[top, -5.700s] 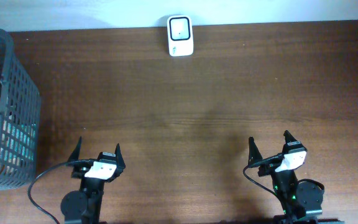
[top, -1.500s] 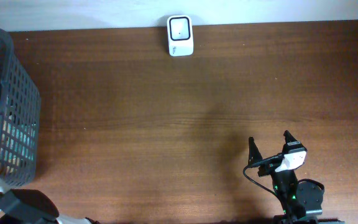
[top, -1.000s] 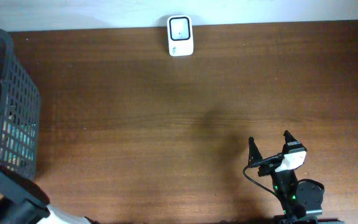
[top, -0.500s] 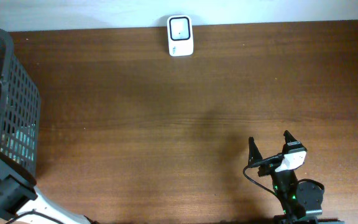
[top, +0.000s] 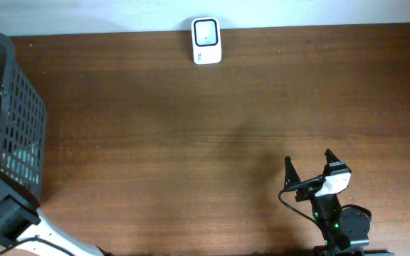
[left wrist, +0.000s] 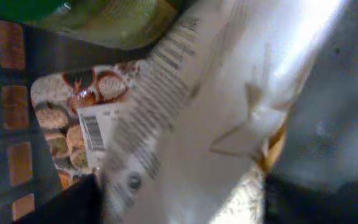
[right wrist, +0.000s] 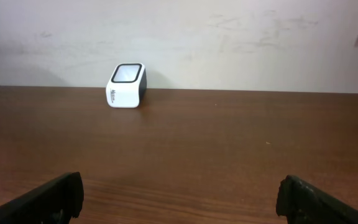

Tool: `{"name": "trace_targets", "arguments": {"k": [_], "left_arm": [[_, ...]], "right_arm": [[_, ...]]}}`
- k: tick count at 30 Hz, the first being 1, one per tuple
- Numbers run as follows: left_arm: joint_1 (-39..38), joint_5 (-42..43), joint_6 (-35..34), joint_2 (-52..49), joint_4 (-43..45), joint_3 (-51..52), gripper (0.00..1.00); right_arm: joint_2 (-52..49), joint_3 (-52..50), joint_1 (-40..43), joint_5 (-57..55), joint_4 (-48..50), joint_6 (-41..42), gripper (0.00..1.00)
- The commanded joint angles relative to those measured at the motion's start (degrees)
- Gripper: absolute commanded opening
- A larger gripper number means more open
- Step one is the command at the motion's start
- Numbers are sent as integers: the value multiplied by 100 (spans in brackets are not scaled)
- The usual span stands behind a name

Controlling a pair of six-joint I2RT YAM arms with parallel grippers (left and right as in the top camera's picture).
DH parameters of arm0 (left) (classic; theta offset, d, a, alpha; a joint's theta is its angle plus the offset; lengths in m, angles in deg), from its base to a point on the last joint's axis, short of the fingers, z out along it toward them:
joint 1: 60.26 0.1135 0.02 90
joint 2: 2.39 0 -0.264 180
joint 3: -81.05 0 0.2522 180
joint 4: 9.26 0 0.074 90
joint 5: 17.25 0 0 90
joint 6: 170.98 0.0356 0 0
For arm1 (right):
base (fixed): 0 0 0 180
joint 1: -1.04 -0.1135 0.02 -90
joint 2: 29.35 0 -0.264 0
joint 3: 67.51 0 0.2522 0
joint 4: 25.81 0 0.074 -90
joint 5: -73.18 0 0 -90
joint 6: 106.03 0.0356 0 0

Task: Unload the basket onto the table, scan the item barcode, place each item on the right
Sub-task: 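Grasp the white tube in the basket with the left gripper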

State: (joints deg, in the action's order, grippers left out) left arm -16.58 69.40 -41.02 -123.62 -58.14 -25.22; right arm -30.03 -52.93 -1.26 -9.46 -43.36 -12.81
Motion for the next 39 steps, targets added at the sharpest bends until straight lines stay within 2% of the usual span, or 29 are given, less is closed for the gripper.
{"name": "trace_targets", "arguments": {"k": [1, 4, 15, 18, 22, 25, 29, 35, 39], "left_arm": [[37, 81, 44, -162, 24, 9, 66], [31, 83, 31, -129, 15, -57, 56], [-39, 85, -463, 199, 17, -243, 52], [-90, 85, -466, 282, 17, -243, 45], [-142, 83, -726, 374, 20, -243, 31], [-155, 85, -852, 389, -4, -243, 24], [-157, 81, -852, 393, -52, -243, 2], [-179, 107, -911, 726, 33, -249, 0], [-251, 243, -1300, 1215, 282, -254, 0]], "right_arm": [[28, -46, -42, -33, -4, 20, 98], [28, -46, -42, -33, -4, 20, 98], [28, -46, -42, -33, -4, 20, 98], [28, -46, -42, -33, -4, 20, 98], [28, -46, -42, -33, -4, 20, 98], [28, -46, -42, -33, -4, 20, 98], [28, -46, -42, -33, -4, 20, 98], [28, -46, -42, -33, -4, 20, 98], [28, -46, -42, -33, -4, 20, 98]]}}
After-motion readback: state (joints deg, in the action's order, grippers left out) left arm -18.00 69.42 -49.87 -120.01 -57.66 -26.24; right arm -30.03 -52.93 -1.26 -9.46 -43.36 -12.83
